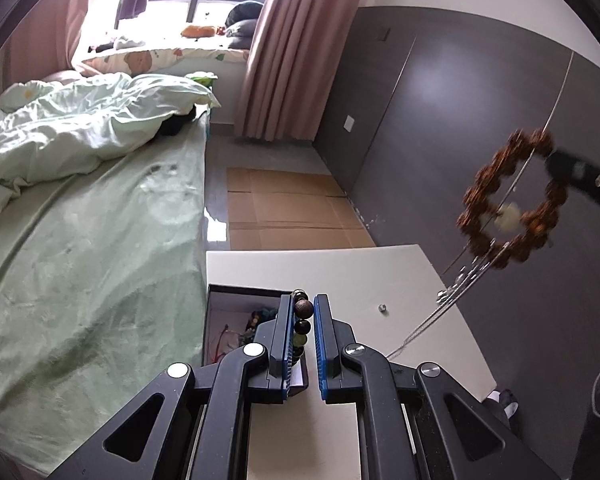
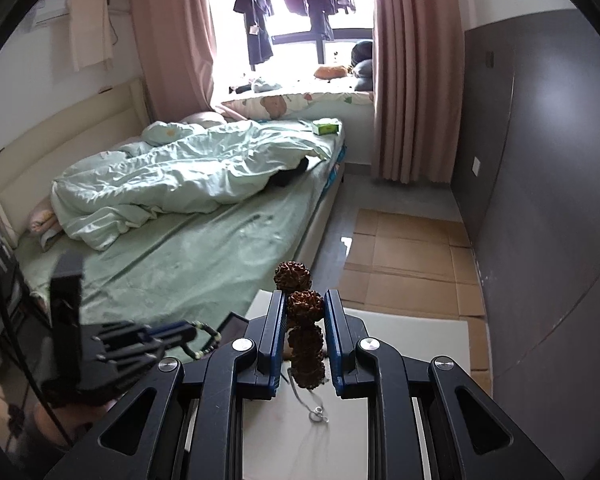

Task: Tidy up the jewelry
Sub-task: 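Lift both bracelets and carry them over the black box, then open the left gripper over the box while the right gripper lowers the seed bracelet in and opens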

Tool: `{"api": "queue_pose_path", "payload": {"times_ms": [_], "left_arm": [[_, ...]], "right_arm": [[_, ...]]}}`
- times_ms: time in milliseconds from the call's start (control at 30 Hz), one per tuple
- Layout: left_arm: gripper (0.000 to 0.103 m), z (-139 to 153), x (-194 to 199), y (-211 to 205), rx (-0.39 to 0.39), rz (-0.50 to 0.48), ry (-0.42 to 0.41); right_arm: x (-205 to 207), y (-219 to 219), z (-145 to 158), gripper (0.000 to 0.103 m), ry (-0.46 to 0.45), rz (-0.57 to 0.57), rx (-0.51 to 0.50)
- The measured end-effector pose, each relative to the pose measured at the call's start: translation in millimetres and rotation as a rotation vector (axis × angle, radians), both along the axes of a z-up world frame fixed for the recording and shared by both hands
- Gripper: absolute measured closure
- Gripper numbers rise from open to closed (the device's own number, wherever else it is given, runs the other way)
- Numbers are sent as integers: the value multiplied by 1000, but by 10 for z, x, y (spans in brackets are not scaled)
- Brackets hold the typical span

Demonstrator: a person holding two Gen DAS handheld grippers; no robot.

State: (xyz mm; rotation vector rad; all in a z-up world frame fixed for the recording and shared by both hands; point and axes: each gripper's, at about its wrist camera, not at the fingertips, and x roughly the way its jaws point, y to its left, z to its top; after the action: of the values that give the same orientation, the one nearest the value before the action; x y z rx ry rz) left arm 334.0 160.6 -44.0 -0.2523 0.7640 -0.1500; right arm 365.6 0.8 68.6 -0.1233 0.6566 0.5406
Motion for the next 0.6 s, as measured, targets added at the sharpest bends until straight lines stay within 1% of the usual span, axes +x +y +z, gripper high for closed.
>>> {"api": "queue_pose_path", "payload": {"times_ms": [133, 200, 233, 267, 300, 333, 367, 400, 433, 600], "left_arm": [[93, -125, 64, 25, -21, -3, 23], [93, -217, 125, 61, -53, 0, 60], [92, -247, 152, 71, -64, 2, 75], [87, -301, 182, 92, -78, 7, 102], [81, -347, 200, 111, -80, 17, 125], [57, -369, 200, 128, -76, 28, 129], [27, -377, 185, 142, -76, 33, 122], [18, -379, 160, 174, -89, 37, 104], [15, -373, 136, 200, -102, 40, 90], [15, -347, 37, 359, -111, 72, 78]], "right_arm": [[-41, 73, 136, 83, -26, 5, 1], [-55, 97, 193, 83, -36, 9, -4], [-57, 118, 215, 83, -39, 12, -7], [-57, 138, 234, 83, -41, 14, -10], [-60, 150, 249, 83, -42, 16, -11], [-55, 175, 260, 83, -43, 20, -14], [-50, 193, 263, 83, -43, 23, -16], [-45, 222, 273, 83, -43, 28, -16], [-47, 245, 274, 83, -44, 32, -18], [-75, 383, 341, 83, -61, 53, -22]]}}
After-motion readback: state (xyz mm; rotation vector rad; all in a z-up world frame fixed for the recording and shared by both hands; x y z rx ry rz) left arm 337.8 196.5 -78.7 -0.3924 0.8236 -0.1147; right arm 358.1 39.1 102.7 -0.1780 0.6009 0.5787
